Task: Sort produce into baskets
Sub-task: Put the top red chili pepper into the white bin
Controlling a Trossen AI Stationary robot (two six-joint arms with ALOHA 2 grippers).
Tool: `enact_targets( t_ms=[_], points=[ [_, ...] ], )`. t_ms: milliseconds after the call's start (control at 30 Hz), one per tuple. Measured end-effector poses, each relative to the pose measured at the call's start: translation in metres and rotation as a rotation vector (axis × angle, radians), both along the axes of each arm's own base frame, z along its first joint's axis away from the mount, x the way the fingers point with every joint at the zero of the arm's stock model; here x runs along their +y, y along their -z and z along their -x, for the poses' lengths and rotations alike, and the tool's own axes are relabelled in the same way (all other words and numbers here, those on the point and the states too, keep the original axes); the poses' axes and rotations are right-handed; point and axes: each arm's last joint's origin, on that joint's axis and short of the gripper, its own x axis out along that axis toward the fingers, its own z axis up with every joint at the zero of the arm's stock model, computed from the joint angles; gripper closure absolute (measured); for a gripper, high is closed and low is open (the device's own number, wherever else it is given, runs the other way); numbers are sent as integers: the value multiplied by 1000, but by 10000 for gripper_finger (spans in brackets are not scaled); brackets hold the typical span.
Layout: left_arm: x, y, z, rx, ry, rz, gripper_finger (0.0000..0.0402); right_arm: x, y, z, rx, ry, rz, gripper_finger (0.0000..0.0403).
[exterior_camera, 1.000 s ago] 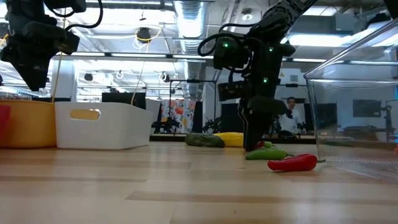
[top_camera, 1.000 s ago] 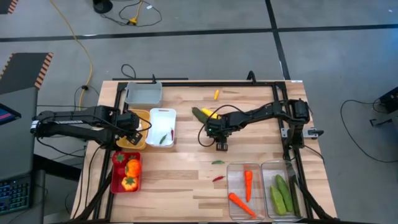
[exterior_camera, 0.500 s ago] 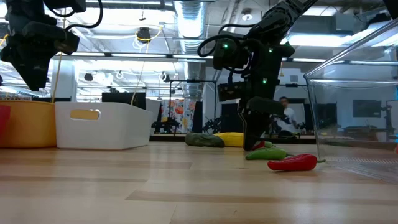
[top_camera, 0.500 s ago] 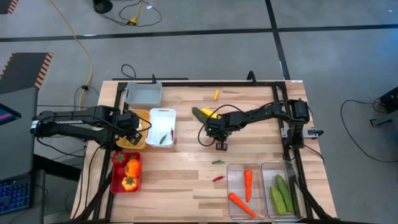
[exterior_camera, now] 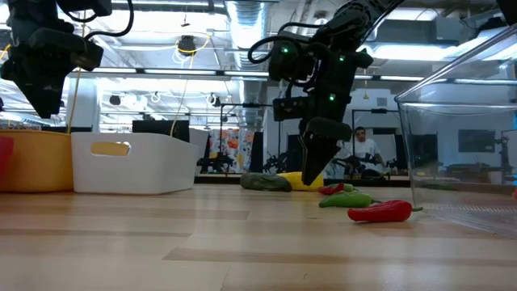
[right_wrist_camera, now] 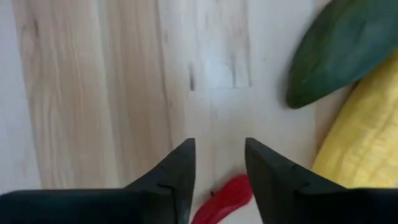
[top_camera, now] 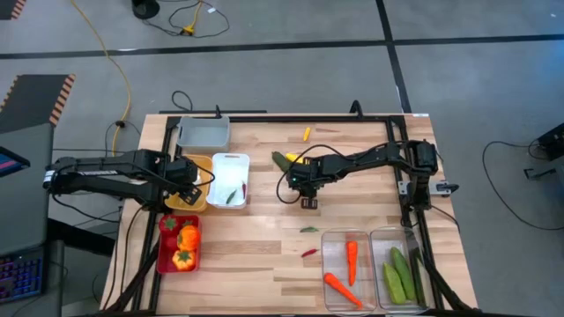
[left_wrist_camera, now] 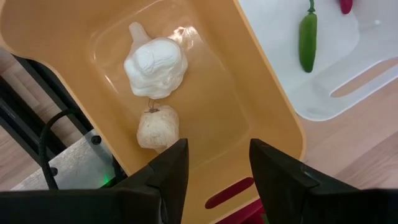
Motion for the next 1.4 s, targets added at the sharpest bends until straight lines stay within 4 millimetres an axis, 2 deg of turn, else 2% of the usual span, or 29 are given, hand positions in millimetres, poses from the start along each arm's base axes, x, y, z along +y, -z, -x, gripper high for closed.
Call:
enact_targets(
  t_ms=[233,433,633,933,1067,1300,1400],
  points=[
    [0,0,0,0,0,0,246,-1,-9,0,40,81,3,195],
    [0,0,0,1,-3,-15,246,-7,-8,7,80,235,-39,189],
    [1,0,0,1,-4,-19,246,-17,-8,9,78,311,-55,188],
    [1,0,0,0,-4,-22,246,-19,23,3,161,313,-87,189],
    [1,0,0,-1,-5,-22,246,-18,27,3,173,307,-86,213],
    [1,0,0,0,-4,-22,246,-18,14,4,130,300,-88,311],
    [1,0,0,0,-4,-22,246,-18,6,2,110,297,-84,341]
  ],
)
